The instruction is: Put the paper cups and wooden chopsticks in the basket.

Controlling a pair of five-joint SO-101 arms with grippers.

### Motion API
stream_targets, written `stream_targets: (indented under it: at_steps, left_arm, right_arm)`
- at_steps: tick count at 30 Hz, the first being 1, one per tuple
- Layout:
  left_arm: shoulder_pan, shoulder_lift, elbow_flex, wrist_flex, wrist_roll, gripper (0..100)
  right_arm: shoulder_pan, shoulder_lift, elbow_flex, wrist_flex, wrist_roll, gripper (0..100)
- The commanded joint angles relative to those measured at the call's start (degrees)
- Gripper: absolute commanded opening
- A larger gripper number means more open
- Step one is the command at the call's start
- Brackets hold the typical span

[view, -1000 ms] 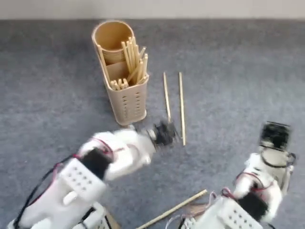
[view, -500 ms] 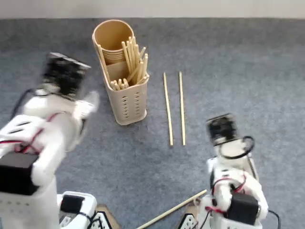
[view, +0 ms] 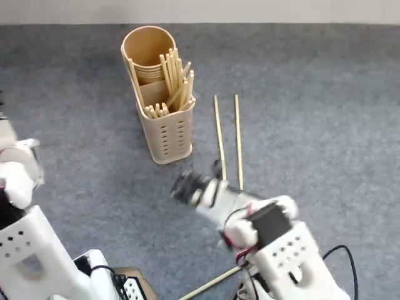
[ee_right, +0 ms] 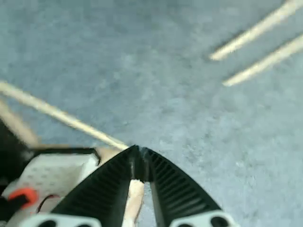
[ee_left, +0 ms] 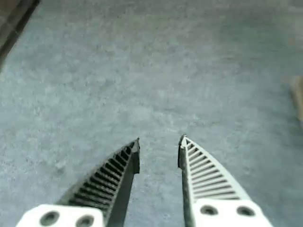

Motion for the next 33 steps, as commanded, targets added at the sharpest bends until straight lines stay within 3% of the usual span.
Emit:
stream_targets:
  at_steps: [1, 5, 12, 23, 29, 33]
  left_arm:
    - [-1.6, 0.0, 2.3, -4.2, -3.0, 17]
    - [-1.6, 0.0, 3.1, -5.4, -3.0, 17]
    - [-1.6, 0.0, 2.7, -5.1, -3.0, 17]
    - [-1.4, 0.0, 2.7, -4.9, -3.0, 17]
    - [-1.3, 0.0, 2.7, -4.9, -3.0, 17]
    - [-1.3, 0.0, 2.9, -4.9, -3.0, 17]
  right_arm:
    - [-10.4, -4.7, 10.7, -2.8, 1.1, 4.1]
    - [-17.8, -8.8, 12.4, -0.3, 7.7, 12.9]
    - [-33.0, -9.5, 13.5, -3.3, 8.2, 13.4]
    - [-34.4, -9.4, 24.6, -13.7, 10.1, 13.4]
    - [-34.9, -9.5, 25.5, -14.3, 7.7, 13.4]
    - [-25.3, -9.5, 25.3, -14.4, 7.4, 13.4]
